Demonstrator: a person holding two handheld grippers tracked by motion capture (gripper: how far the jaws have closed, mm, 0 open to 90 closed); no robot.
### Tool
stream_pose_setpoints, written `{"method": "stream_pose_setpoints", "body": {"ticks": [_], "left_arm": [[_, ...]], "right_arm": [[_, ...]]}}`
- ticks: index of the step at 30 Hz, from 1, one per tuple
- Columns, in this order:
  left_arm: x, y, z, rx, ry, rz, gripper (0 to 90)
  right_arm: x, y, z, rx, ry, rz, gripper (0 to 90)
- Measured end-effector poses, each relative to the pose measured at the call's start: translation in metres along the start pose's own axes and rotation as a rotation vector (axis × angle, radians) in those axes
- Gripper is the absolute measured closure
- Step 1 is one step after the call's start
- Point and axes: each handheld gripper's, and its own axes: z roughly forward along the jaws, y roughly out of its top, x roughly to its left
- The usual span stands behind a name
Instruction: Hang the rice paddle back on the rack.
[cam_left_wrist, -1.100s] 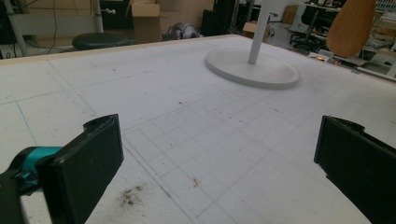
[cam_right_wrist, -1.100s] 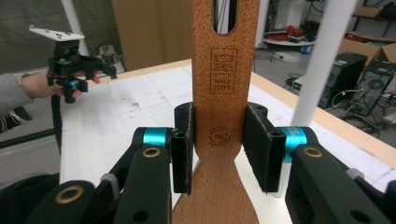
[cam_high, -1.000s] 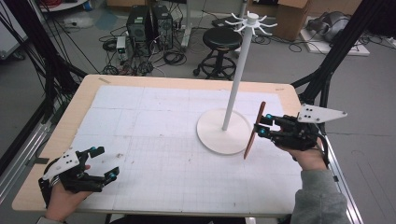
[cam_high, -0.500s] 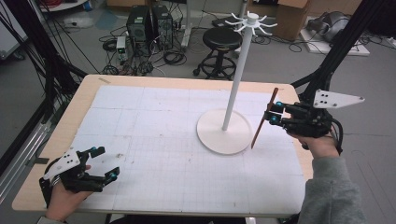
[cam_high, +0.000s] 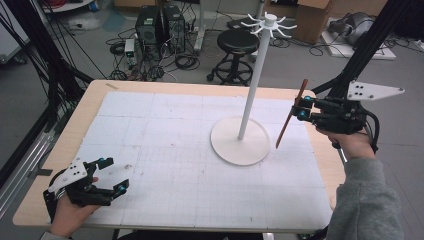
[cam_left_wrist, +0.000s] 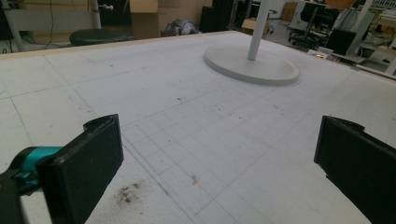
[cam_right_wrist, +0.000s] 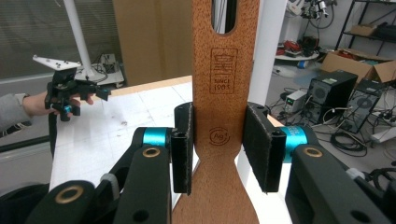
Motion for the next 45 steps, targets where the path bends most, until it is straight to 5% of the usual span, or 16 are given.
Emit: {"method": "stream_pose_setpoints", "body": {"ticks": [17, 21, 45], "left_arm": [[0.0, 0.0, 0.0, -0.003, -0.002, -0.003, 1.7], [0.0, 0.0, -0.001, -0.005, -0.001, 0.0, 1.7], [-0.002, 0.0, -0.007, -0.019, 0.0, -0.001, 1.8]], "right_arm": [[-0.004, 0.034, 0.01, 0.036, -0.031, -0.018, 64.3], [-0.003, 0.041, 0.01, -0.002, -0.037, -0.028, 64.3], [-0.005, 0.069, 0.023, -0.012, -0.113, -0.035, 64.3]]}}
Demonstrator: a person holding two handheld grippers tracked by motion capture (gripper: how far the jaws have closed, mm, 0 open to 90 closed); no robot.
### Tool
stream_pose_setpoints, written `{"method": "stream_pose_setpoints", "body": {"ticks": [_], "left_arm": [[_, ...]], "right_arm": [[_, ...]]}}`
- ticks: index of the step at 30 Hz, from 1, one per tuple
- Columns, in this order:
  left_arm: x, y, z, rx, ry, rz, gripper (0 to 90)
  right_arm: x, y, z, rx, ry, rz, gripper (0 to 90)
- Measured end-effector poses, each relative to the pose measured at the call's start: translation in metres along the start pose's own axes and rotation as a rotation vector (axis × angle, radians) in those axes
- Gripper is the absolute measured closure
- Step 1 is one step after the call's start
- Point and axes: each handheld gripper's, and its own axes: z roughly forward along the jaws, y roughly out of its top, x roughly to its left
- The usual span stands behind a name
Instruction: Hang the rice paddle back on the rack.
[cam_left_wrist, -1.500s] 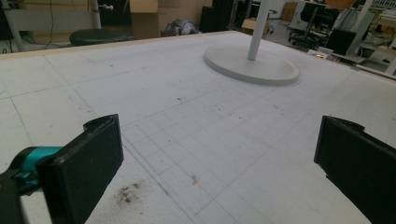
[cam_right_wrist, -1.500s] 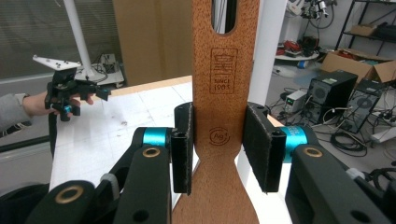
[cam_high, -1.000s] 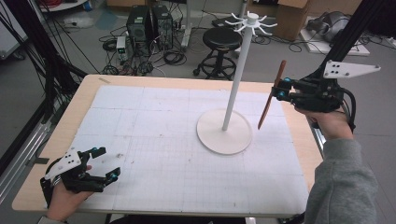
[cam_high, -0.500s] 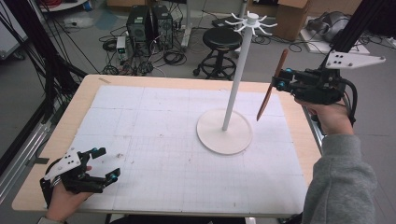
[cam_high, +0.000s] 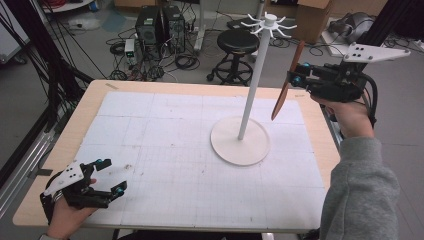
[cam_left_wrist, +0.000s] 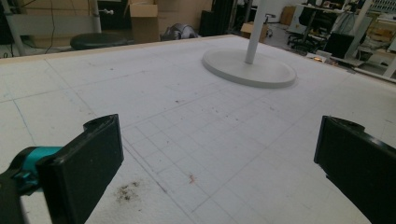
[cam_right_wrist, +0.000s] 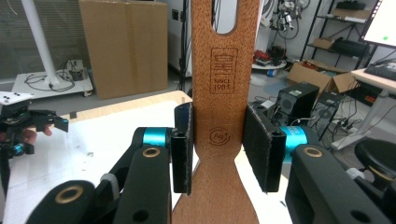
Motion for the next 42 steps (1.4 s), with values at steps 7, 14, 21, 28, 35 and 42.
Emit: {"method": "stream_pose_setpoints", "body": {"ticks": [7, 14, 21, 28, 35, 42], "left_arm": [[-0.001, 0.0, -0.001, -0.002, 0.002, 0.0, 1.7], [-0.001, 0.0, -0.002, -0.003, 0.009, -0.005, 1.8], [-0.001, 0.0, -0.002, 0.0, 0.007, -0.001, 1.7], [0.0, 0.0, -0.002, -0.001, 0.009, -0.005, 1.7], [-0.001, 0.0, -0.002, -0.003, 0.007, -0.005, 1.8], [-0.001, 0.0, -0.003, -0.003, 0.008, -0.004, 1.7]], "right_arm": [[-0.002, 0.007, 0.006, -0.027, -0.031, 0.025, 64.3], [-0.002, 0.013, 0.009, -0.032, -0.038, 0.023, 64.3], [0.0, 0.015, 0.012, -0.029, -0.056, 0.03, 64.3], [0.0, 0.015, 0.017, -0.027, -0.073, 0.026, 64.3], [0.002, 0.016, 0.021, -0.044, -0.09, 0.024, 64.3], [0.002, 0.016, 0.026, -0.036, -0.106, 0.019, 64.3]]}}
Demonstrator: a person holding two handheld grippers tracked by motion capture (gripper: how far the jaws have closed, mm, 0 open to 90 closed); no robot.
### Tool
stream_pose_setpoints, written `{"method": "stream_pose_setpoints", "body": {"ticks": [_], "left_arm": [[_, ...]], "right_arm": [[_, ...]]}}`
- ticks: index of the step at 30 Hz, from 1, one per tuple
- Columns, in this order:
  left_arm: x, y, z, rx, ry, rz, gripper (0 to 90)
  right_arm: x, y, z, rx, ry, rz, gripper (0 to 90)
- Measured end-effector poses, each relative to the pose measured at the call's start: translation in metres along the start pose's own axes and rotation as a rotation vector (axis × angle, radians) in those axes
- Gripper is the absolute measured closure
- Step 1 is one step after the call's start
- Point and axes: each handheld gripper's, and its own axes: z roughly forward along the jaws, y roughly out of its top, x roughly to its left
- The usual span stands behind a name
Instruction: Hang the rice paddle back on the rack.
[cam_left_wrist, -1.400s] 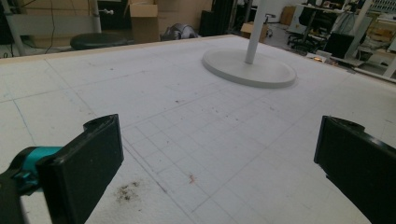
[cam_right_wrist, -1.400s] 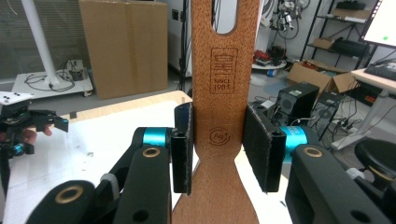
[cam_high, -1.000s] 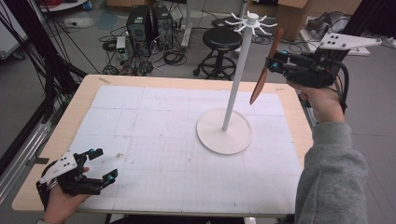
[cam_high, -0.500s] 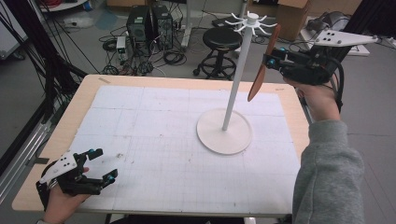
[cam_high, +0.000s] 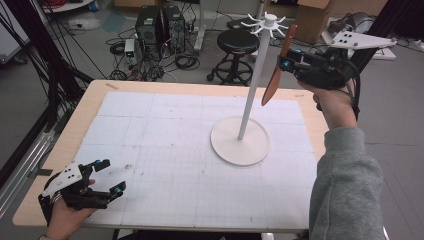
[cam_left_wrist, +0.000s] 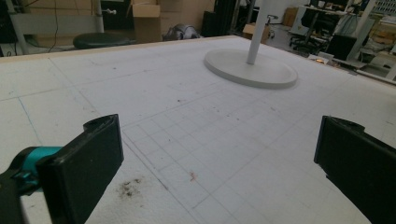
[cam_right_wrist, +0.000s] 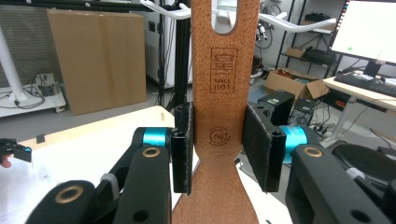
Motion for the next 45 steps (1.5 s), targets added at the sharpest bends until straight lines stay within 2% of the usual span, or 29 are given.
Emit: {"method": "stream_pose_setpoints", "body": {"ticks": [20, 33, 35, 40, 43, 45], "left_arm": [[0.0, -0.001, 0.0, 0.004, -0.002, 0.001, 1.7], [0.0, 0.0, 0.0, 0.002, -0.002, -0.002, 1.7], [0.0, 0.0, 0.0, 0.002, -0.003, -0.001, 1.7], [0.002, -0.001, 0.0, 0.003, -0.001, -0.005, 1.7], [0.002, 0.0, 0.0, -0.001, -0.001, -0.006, 1.7], [0.002, 0.0, 0.001, 0.001, -0.003, -0.003, 1.7]], "right_arm": [[0.0, -0.01, 0.011, 0.018, -0.001, 0.012, 64.3], [-0.002, -0.013, 0.01, 0.003, -0.004, 0.015, 63.2], [-0.003, -0.014, 0.009, -0.006, 0.018, 0.031, 56.9], [-0.003, -0.015, 0.007, -0.02, 0.045, 0.028, 40.3], [-0.003, -0.018, 0.005, -0.012, 0.063, 0.016, 38.8], [-0.002, -0.021, 0.004, -0.004, 0.073, 0.014, 34.5]]}}
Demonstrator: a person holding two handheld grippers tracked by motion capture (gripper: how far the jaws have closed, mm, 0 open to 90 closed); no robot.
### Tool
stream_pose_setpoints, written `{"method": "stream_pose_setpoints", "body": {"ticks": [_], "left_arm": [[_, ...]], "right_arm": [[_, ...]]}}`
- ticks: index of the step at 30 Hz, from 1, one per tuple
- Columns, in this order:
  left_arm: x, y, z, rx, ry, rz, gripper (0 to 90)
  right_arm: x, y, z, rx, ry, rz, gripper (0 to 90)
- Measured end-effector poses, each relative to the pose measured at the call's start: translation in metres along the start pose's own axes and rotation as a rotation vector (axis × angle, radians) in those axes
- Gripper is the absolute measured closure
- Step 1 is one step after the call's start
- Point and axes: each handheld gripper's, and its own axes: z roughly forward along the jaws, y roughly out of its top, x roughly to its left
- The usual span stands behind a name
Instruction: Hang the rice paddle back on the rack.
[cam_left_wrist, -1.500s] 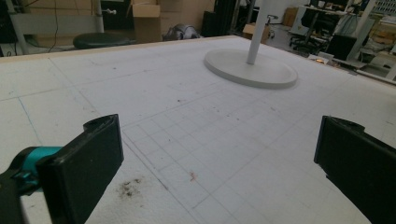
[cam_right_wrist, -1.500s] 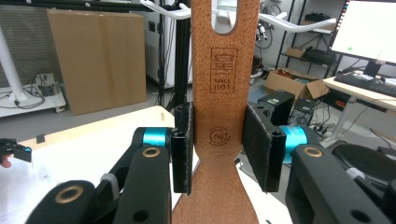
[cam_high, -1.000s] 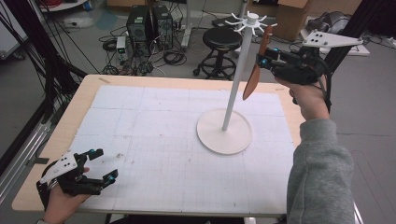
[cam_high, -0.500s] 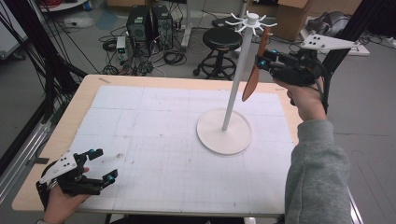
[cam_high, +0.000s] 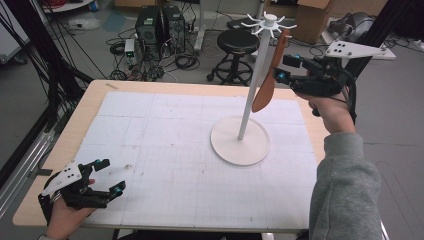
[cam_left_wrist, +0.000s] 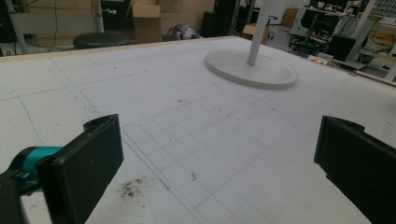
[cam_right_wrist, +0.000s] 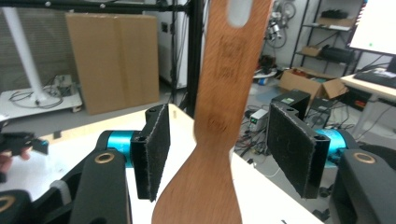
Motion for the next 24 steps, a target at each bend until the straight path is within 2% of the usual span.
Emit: {"method": "stream_pose_setpoints", "body": {"ticks": [1, 4, 6, 8, 11, 17, 24], "left_arm": [[0.0, 0.0, 0.0, 0.002, -0.001, 0.002, 1.8], [0.001, 0.0, 0.001, -0.001, -0.001, 0.001, 1.8], [0.001, 0.0, 0.001, 0.001, -0.001, 0.002, 1.7], [0.001, 0.001, 0.001, -0.004, -0.001, 0.001, 1.8], [0.002, 0.001, 0.001, -0.005, 0.001, -0.001, 1.8], [0.003, 0.001, 0.004, -0.003, -0.001, 0.003, 1.7], [0.003, 0.001, 0.007, 0.0, -0.004, -0.001, 1.7]], "right_arm": [[0.0, -0.001, 0.0, -0.002, 0.005, -0.001, 32.3], [0.001, -0.007, -0.001, -0.008, 0.008, -0.007, 18.1], [-0.002, -0.011, -0.001, 0.015, 0.001, 0.018, 8.2], [-0.004, -0.015, -0.003, 0.02, -0.028, 0.037, 0.0], [-0.006, -0.019, -0.008, 0.006, -0.06, 0.052, 0.0], [-0.005, -0.027, -0.018, -0.006, -0.041, 0.044, 0.0], [-0.006, -0.036, -0.026, -0.001, -0.043, 0.049, 0.0]]}}
